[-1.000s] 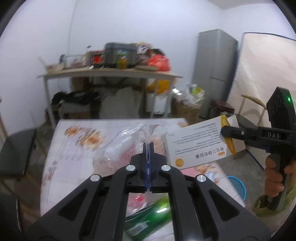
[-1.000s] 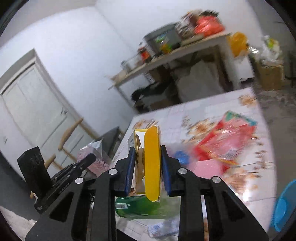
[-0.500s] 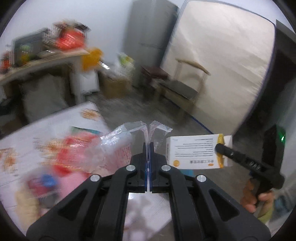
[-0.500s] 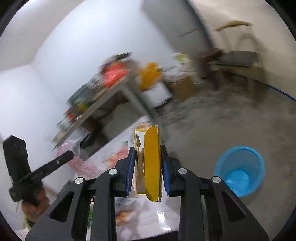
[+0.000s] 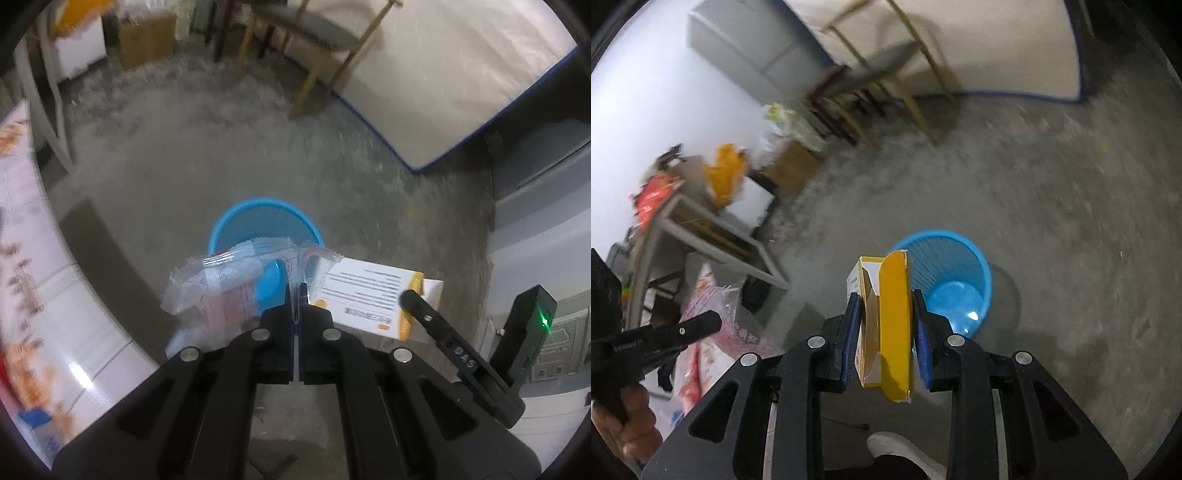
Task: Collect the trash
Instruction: 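Carry the box and bag with both tools over the blue wastebasket, then open both tools to drop the box and bag into the wastebasket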
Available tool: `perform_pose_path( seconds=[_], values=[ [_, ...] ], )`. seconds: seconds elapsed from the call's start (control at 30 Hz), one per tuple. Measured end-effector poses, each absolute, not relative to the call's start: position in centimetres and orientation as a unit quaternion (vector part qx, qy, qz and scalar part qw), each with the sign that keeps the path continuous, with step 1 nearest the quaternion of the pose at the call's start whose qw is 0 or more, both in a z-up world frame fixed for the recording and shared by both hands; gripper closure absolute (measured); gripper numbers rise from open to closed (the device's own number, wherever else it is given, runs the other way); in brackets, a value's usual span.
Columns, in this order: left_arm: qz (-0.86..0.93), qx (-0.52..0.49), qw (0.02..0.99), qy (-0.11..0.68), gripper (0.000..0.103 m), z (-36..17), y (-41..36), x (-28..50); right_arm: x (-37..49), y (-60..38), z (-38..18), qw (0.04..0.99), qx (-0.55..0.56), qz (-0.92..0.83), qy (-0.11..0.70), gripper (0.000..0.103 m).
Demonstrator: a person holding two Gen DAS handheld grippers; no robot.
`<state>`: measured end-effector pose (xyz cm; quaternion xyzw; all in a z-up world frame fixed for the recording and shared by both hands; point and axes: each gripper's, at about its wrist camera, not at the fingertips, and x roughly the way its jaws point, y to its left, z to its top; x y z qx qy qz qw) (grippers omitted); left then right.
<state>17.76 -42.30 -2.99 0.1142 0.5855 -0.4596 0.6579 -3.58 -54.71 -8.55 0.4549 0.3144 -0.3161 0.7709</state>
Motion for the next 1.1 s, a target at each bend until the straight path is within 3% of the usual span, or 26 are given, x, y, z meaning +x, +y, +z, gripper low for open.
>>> perform_pose_path(
  seconds=[0.13,0.2,0.27,0.3,0.47,0.67,0.83,1.1],
  values=[
    [-0.457,0.099,0.646,0.604,0.103,-5.8,-45.8,18.6,-2.4,-57.4,-12.2,0.750,0.478,-0.326,0.320,0.073],
    [-0.460,0.092,0.641,0.608,0.093,-6.5,-47.2,18.9,-1.5,-58.9,-13.6,0.744,0.484,-0.327,0.324,0.070],
    [-0.442,0.100,0.650,0.611,0.050,-7.4,-48.3,19.6,-0.6,-59.8,-15.6,0.734,0.488,-0.331,0.337,0.054],
    [-0.424,0.099,0.661,0.611,0.045,-7.7,-48.0,20.0,-0.4,-60.1,-16.1,0.731,0.487,-0.334,0.343,0.053],
    [-0.419,0.100,0.657,0.619,0.040,-8.0,-46.4,20.7,-2.4,-60.0,-17.9,0.707,0.505,-0.350,0.350,0.051],
    [-0.427,0.110,0.677,0.590,0.032,-4.6,-41.3,20.9,-5.5,-57.6,-16.0,0.718,0.496,-0.349,0.342,0.047],
    [-0.449,0.094,0.705,0.541,0.031,0.8,-34.2,19.6,-7.1,-55.2,-13.7,0.730,0.496,-0.329,0.336,0.040],
    [-0.432,0.075,0.779,0.447,0.020,7.2,-18.9,16.7,-4.8,-49.3,-8.7,0.774,0.460,-0.256,0.352,0.033]
  ],
)
